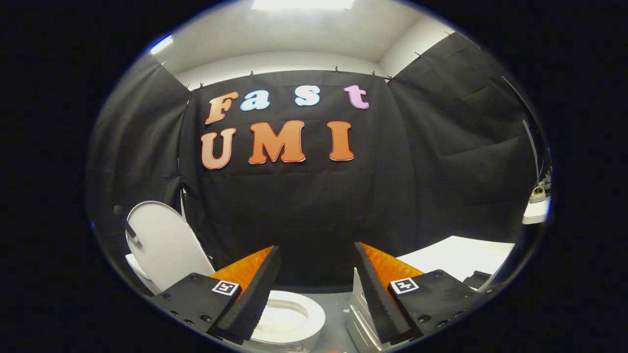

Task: Open the toilet lid.

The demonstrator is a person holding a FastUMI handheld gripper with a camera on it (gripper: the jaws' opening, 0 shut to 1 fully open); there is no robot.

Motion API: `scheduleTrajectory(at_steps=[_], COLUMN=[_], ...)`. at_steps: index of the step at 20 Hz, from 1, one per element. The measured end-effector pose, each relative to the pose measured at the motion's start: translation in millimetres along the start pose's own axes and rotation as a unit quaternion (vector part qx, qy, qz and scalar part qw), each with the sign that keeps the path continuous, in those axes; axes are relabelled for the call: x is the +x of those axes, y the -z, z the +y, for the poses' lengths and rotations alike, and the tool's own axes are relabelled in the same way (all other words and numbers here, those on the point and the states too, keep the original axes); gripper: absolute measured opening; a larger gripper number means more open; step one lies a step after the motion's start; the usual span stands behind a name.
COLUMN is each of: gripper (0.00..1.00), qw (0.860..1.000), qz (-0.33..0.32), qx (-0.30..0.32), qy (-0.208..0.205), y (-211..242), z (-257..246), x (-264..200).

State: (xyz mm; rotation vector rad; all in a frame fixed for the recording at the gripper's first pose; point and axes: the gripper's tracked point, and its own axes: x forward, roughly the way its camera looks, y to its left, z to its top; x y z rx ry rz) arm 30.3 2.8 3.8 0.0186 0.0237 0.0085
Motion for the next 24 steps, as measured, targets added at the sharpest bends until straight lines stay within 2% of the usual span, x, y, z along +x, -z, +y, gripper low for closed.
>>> scheduleTrajectory(at_steps=[5,13,24], gripper=[0.96,0.97,0.97], qw=[1.000,1.000,1.000], qz=[-0.010,-0.013,-0.011], qx=[-0.011,-0.011,-0.009], qy=[0.001,0.006,0.014], y=[-4.8,15.0,17.4], z=[-12.4,-24.2,-24.9], x=[-6.4,-42.0,-45.2])
